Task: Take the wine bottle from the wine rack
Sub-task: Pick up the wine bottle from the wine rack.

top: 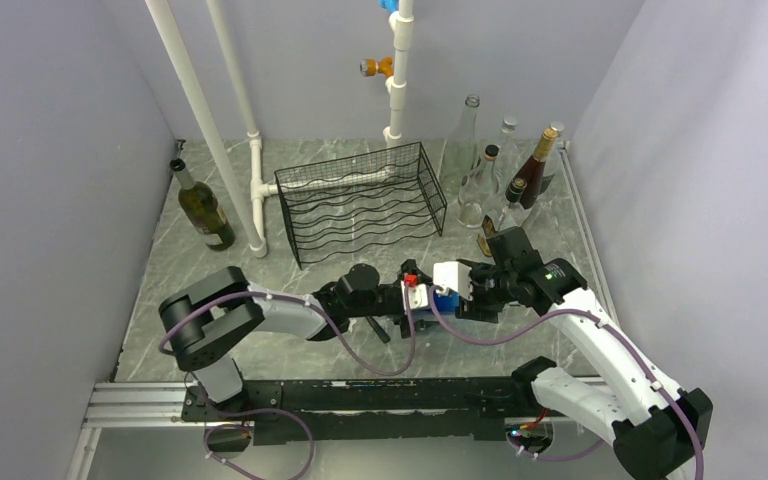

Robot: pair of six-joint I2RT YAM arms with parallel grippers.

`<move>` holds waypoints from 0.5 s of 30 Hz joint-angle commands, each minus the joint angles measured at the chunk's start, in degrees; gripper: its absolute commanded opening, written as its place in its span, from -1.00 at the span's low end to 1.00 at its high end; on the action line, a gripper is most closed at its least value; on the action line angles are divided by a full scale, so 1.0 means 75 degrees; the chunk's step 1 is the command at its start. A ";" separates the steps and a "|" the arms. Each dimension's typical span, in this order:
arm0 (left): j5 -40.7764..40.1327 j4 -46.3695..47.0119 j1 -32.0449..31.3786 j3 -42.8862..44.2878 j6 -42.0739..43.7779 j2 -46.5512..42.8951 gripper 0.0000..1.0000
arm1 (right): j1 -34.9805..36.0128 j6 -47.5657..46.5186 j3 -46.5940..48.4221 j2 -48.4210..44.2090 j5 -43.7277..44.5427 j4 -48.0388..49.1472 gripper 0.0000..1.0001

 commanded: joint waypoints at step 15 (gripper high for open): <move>0.0570 0.0703 -0.0044 0.1186 -0.0997 0.1321 0.28 | 0.0061 -0.0059 0.0416 -0.0274 -0.0904 0.0552 -1.00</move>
